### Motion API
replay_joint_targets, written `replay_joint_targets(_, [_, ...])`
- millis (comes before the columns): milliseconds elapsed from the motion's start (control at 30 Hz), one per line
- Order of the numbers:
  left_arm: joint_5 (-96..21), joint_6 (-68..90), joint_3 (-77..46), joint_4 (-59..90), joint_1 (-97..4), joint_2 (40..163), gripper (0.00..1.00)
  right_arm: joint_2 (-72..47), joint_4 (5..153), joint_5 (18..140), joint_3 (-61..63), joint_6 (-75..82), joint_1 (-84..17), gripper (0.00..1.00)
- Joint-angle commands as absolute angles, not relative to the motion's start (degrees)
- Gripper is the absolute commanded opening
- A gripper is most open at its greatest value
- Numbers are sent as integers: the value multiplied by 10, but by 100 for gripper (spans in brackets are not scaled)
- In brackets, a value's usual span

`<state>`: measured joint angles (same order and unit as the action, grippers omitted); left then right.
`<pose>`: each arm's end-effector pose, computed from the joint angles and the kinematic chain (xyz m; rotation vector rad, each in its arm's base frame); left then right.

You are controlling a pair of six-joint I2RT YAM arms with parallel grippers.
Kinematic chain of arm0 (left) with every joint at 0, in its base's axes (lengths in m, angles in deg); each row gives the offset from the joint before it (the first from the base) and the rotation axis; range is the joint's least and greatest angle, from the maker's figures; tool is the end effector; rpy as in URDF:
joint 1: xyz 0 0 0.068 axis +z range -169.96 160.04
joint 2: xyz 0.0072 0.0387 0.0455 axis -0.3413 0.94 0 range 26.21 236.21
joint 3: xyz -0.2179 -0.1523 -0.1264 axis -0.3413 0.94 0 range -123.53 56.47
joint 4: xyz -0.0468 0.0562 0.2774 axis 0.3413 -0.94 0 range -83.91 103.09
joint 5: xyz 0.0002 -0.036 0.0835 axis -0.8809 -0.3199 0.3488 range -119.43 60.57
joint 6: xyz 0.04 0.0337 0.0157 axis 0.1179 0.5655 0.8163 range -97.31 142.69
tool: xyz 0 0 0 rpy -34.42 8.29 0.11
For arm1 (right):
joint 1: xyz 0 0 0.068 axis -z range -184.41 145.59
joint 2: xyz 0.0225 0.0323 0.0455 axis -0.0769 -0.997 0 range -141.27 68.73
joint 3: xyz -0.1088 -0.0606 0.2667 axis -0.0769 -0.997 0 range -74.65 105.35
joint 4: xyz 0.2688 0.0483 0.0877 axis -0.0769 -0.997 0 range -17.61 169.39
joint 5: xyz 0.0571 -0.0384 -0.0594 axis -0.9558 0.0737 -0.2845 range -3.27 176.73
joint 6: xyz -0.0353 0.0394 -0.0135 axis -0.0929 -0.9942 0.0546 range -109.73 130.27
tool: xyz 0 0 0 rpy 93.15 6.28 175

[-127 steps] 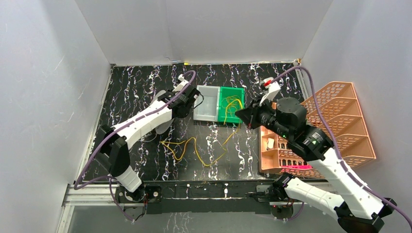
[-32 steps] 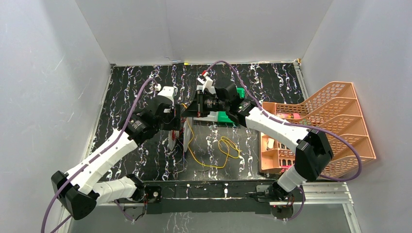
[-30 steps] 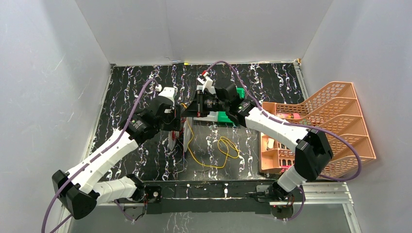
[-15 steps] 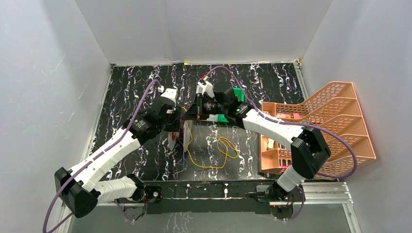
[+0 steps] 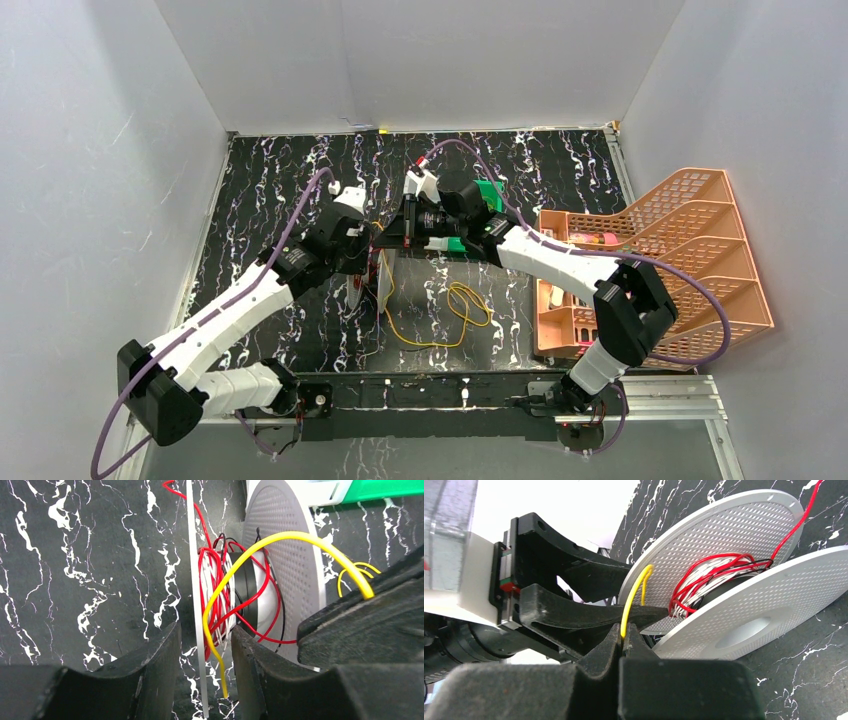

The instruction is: Wrap the cables

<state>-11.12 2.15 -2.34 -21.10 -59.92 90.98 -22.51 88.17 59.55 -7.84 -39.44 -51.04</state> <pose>0.2050 -0.1567 0.3336 0.2119 2.2280 -0.2118 0.2632 0.3032 0.3130 -0.3295 2.1158 1.5297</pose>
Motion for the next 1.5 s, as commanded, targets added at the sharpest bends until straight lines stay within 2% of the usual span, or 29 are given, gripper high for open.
replay_joint_targets(0, [-96, 28, -16, -204, -600, 912, 39, -221, 920, 594, -83, -408, -513, 0])
replay_joint_targets(233, [-90, 33, -14, -205, -600, 909, 25, -220, 920, 601, -87, -410, -513, 0])
replay_joint_targets(400, [-90, 34, -17, -207, -601, 909, 1, -222, 921, 605, -92, -409, -513, 0])
replay_joint_targets(433, [-90, 34, -18, -208, -600, 909, 0, -222, 921, 606, -94, -408, -513, 0])
replay_joint_targets(767, [-90, 56, -27, -221, -600, 892, 0, -207, 864, 658, -92, -353, -502, 0])
replay_joint_targets(867, [-98, 71, -32, -226, -600, 884, 0, -198, 830, 682, -85, -321, -489, 8])
replay_joint_targets(1033, [-113, 95, -43, -238, -600, 866, 0, -185, 769, 739, -69, -249, -474, 14])
replay_joint_targets(1200, [-147, 120, -69, -253, -600, 844, 0, -186, 710, 805, -53, -181, -470, 16])
replay_joint_targets(1467, [-195, 114, -126, -301, -600, 829, 0, -201, 706, 852, -82, -152, -469, 20])
